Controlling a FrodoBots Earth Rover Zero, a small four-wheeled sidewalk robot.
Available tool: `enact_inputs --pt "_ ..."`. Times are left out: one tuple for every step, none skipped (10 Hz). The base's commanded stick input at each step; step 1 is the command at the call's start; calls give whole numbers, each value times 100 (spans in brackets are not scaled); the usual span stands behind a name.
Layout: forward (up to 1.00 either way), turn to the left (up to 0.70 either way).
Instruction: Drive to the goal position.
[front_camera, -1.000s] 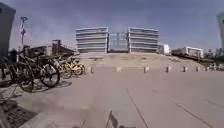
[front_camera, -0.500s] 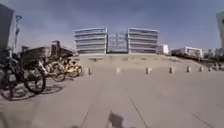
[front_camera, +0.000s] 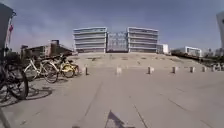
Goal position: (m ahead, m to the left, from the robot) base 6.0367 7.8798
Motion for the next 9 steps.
enact_inputs --pt "100 0" --pt "100 0" --pt "100 0" --pt "100 0" --pt "100 0" --pt "100 0" --pt "100 0" --pt "100 0" --pt "100 0"
